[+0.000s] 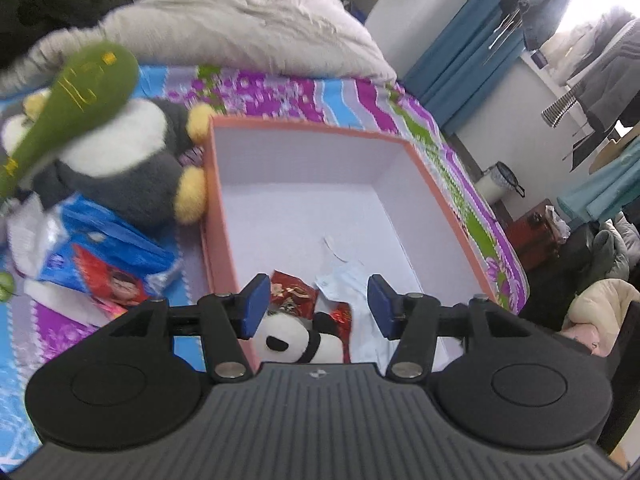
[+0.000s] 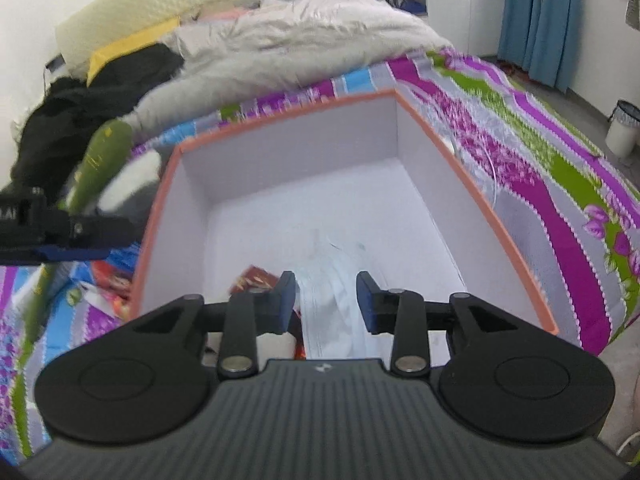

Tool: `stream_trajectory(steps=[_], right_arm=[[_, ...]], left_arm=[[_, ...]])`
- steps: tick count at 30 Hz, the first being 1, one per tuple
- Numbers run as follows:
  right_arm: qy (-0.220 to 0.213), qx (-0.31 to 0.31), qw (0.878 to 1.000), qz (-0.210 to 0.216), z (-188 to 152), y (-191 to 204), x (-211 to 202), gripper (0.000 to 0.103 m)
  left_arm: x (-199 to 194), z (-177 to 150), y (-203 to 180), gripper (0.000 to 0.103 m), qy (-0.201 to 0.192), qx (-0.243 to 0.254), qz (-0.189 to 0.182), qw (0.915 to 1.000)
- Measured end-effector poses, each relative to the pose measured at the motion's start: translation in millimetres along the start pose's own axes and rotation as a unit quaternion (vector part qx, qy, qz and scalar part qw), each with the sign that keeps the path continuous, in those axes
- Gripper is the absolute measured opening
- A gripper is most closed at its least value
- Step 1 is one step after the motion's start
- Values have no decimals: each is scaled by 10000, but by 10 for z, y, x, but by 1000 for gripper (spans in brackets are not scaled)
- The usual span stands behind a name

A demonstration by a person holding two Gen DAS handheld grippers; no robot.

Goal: Organize soft objects
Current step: 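Open both grippers to drop the panda plush and face mask into the box, then move both grippers back toward the pile of soft items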

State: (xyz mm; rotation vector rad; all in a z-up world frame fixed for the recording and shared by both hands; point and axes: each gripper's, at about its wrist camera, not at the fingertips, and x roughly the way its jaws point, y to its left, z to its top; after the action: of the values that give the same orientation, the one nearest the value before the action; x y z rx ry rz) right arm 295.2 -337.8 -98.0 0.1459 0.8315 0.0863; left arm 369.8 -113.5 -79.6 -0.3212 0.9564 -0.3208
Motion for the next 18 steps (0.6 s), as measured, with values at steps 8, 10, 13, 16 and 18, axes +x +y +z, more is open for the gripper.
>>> stream_trajectory(steps=[8,10,13,16,18], right_arm=[[-513,-192,9977,404,65,405,-407,37],[-603,-306,9964,519,53,533,-504,37],[-729,-457,9942,649,29,709,-646,37],[-789,-600,9919,793,-9,867,-743,37],[-790,-700,9904,893,-36,967,-771,37]], left_arm=[[-725,-93,232,60,-642,63,253,9976],[-887,-137,305,60,-759,61,322,9966],[-1098,-226,430,60,-932,64,480,9945],[-1262,-324,585,60,-1041,18,611,9927],[-1331,-390,692,60,-1067,-35,695,9919]])
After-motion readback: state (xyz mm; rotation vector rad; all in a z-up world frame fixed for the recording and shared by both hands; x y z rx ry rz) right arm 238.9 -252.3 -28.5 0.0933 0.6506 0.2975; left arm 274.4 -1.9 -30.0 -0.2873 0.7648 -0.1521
